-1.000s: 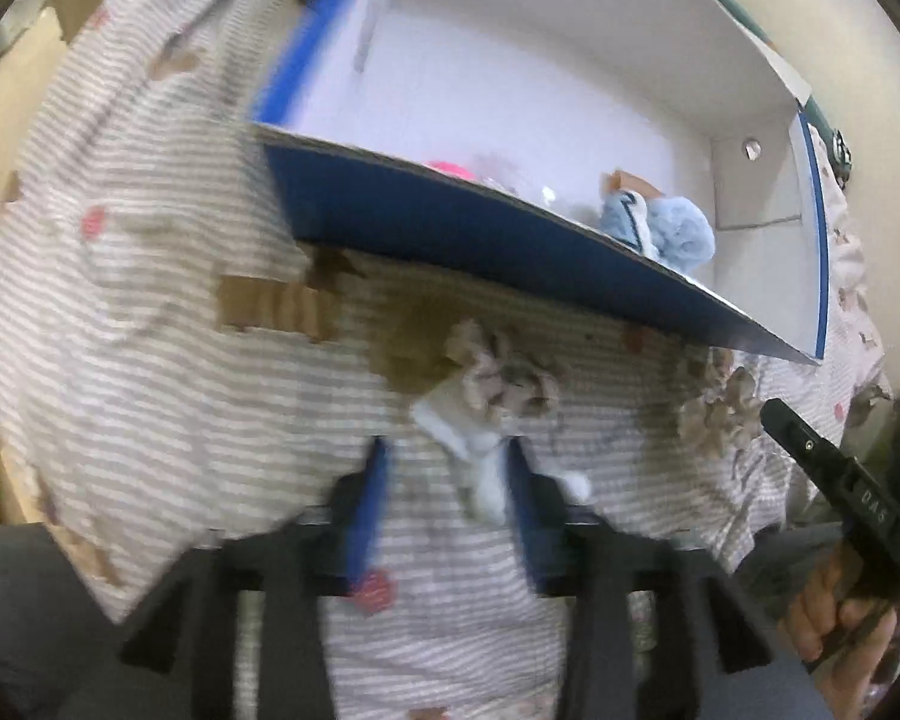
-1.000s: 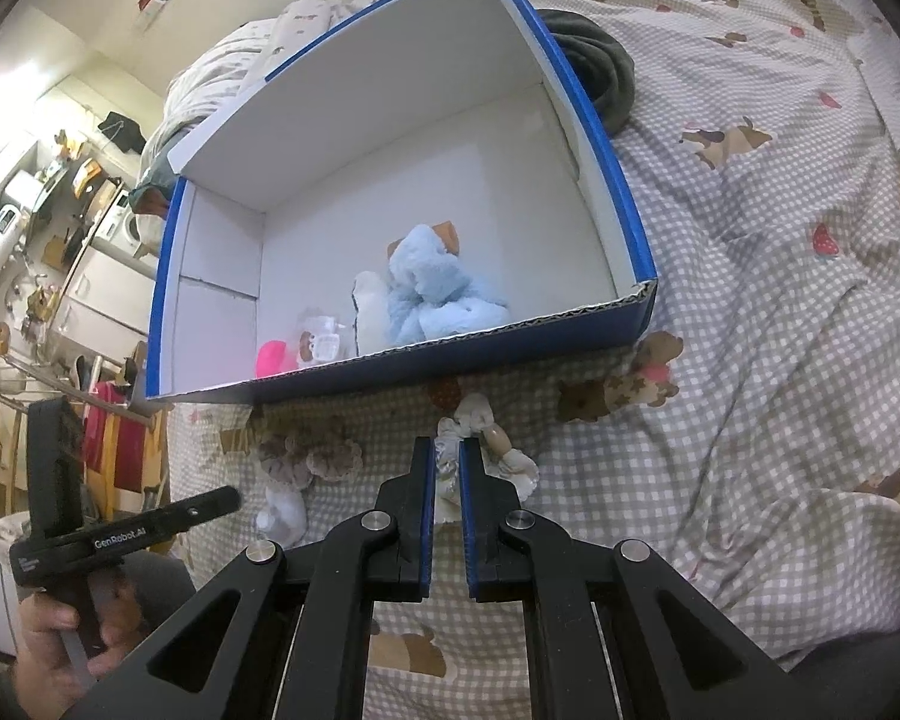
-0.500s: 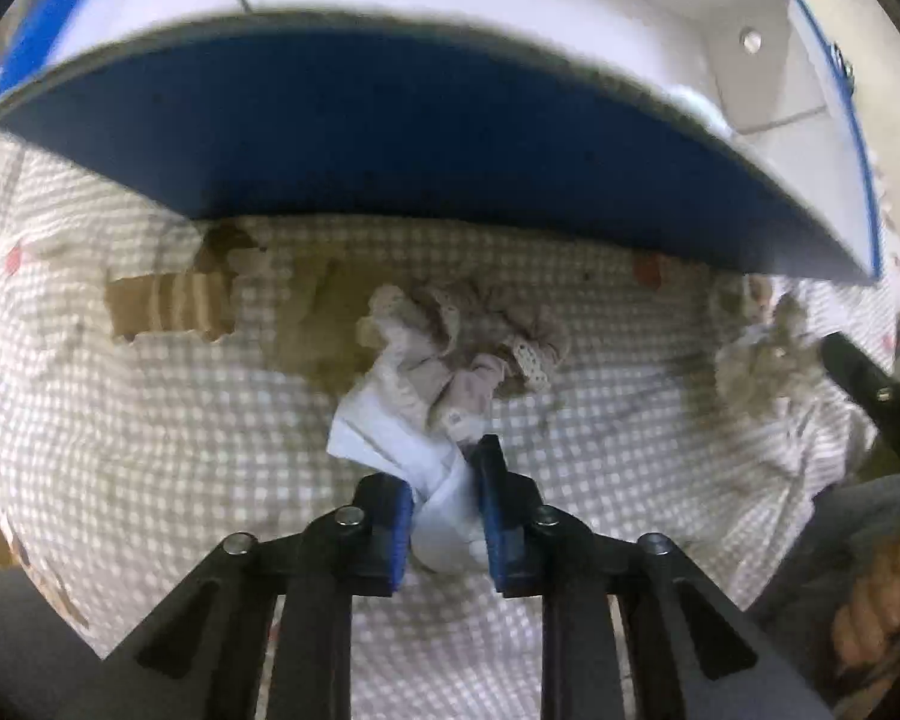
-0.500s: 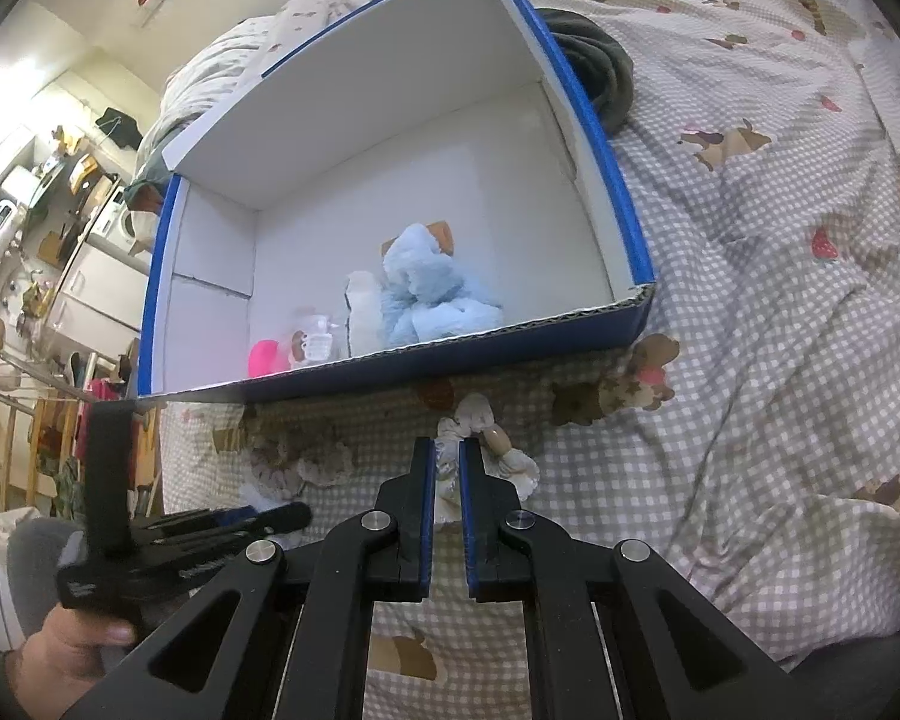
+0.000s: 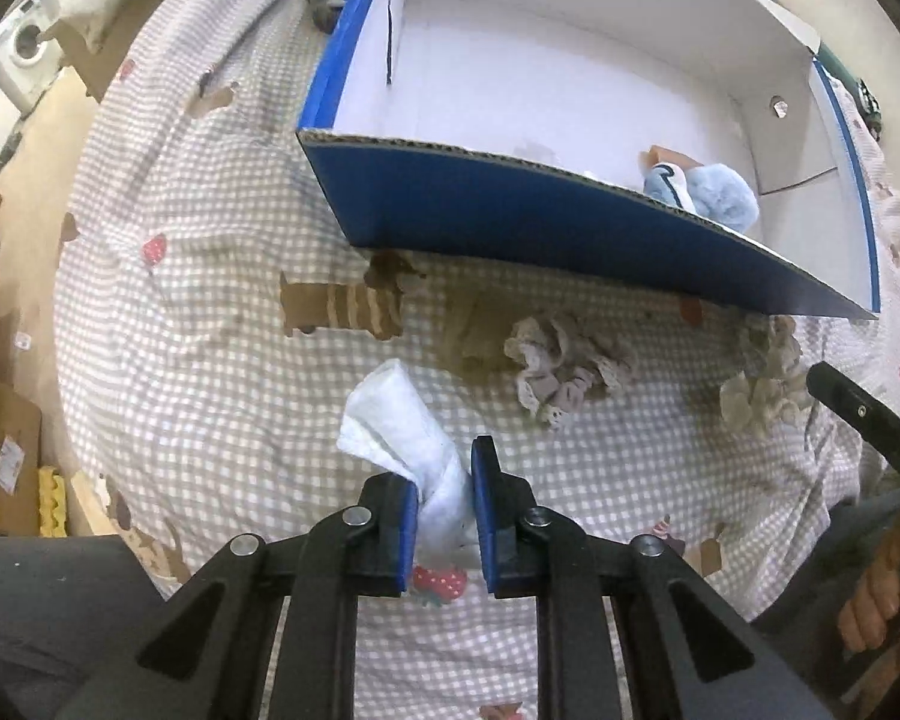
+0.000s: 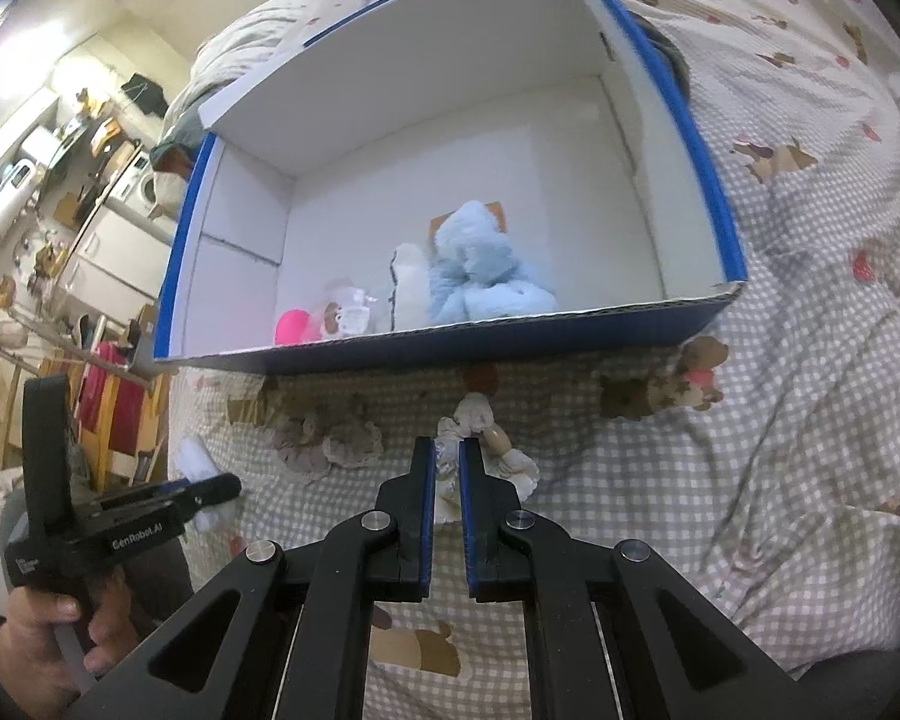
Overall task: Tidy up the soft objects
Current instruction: 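Lift the white cloth and scrunchie and carry both over the box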
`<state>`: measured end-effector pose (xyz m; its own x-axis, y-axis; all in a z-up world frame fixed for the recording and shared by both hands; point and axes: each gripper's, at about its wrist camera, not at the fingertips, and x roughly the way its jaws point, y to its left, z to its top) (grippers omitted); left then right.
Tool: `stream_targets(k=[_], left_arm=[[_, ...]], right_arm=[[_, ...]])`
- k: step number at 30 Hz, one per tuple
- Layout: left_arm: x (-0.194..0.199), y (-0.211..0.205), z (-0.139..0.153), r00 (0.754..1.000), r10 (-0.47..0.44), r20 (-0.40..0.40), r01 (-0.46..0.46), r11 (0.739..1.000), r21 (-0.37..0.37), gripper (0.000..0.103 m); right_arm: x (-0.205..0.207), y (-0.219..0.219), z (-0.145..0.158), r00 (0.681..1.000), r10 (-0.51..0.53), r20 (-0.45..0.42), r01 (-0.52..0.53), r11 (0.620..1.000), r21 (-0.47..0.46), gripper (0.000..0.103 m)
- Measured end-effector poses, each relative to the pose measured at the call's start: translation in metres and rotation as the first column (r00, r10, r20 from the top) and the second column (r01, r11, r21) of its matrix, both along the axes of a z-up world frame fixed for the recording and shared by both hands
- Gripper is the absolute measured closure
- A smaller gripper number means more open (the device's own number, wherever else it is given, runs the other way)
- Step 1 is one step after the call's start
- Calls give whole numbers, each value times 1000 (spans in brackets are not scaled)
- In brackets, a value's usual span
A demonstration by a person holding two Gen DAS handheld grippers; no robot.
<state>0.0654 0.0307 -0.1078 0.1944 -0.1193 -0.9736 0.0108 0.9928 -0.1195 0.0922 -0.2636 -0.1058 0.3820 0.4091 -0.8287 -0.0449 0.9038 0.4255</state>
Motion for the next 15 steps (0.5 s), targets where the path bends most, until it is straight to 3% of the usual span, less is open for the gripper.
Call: stream_targets(k=[9,15], left_arm=[[6,-16,6,998,29,49,-32,997,66,88],[-1,-13,34,990,44,132,-56,995,87,88]], right_arm=[[-4,19,14,997,59,47,-60,998,17,94],[-3,22,46,988,89,130,-97,994,53,94]])
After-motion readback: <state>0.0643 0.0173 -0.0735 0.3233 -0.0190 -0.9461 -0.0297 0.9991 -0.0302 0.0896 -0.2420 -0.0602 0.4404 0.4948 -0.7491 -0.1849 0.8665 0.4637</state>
